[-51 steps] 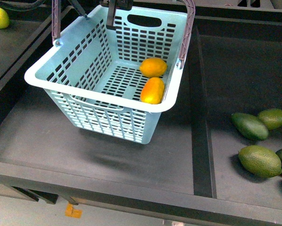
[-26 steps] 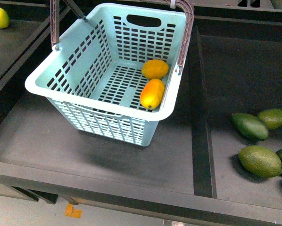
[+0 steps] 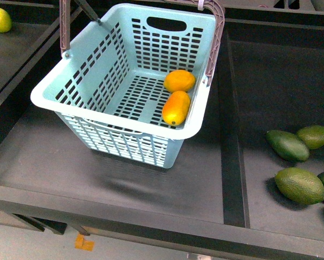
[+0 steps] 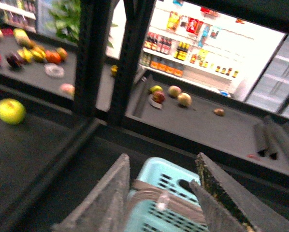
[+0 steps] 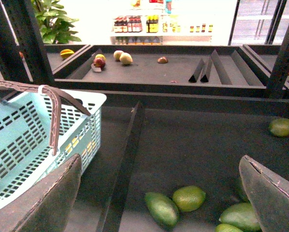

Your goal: Pick lemon and mango into basket

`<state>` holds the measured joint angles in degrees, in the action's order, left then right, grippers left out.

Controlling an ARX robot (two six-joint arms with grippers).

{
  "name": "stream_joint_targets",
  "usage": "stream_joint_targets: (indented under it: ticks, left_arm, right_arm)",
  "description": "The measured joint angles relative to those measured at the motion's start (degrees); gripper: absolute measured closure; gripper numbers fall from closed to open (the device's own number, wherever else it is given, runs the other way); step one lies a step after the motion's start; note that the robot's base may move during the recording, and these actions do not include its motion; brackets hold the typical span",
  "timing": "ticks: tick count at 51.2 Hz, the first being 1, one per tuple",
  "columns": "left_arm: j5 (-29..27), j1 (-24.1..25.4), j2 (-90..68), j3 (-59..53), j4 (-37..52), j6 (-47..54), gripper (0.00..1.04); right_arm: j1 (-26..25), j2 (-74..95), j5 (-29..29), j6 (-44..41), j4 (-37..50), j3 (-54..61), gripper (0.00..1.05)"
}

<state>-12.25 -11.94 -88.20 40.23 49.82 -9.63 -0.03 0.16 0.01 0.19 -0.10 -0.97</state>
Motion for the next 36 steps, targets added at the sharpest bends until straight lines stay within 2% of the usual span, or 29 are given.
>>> stream_joint_targets:
  ticks: [8,19,27,29,34,36]
  left_arm:
    - [3.39,2.4,6.84,-12.37,3.04,6.99,1.02]
    - [6.73,6.29,19.63,-25.86,4.0,8.59,1.01]
    - [8.35,7.72,26.43,-30.47,1.77,8.76,1.01]
    - [11.58,10.03,28.81,-31.8,0.57,8.83,1.01]
    - [11.93,11.69,33.9,-34.01,-2.23,8.85,1.01]
    - [12.26,11.69,34.95,-35.74,-0.72,8.92,1.01]
  right_arm:
    - [0.0,0.0,0.0,0.0,0.0,0.0,0.09]
    - [0.0,0.0,0.0,0.0,0.0,0.0,0.09]
    - [0.0,0.0,0.0,0.0,0.0,0.0,0.09]
    - [0.0,0.0,0.0,0.0,0.0,0.0,0.09]
    - [0.0,0.0,0.0,0.0,0.0,0.0,0.09]
    - [0.0,0.0,0.0,0.0,0.0,0.0,0.09]
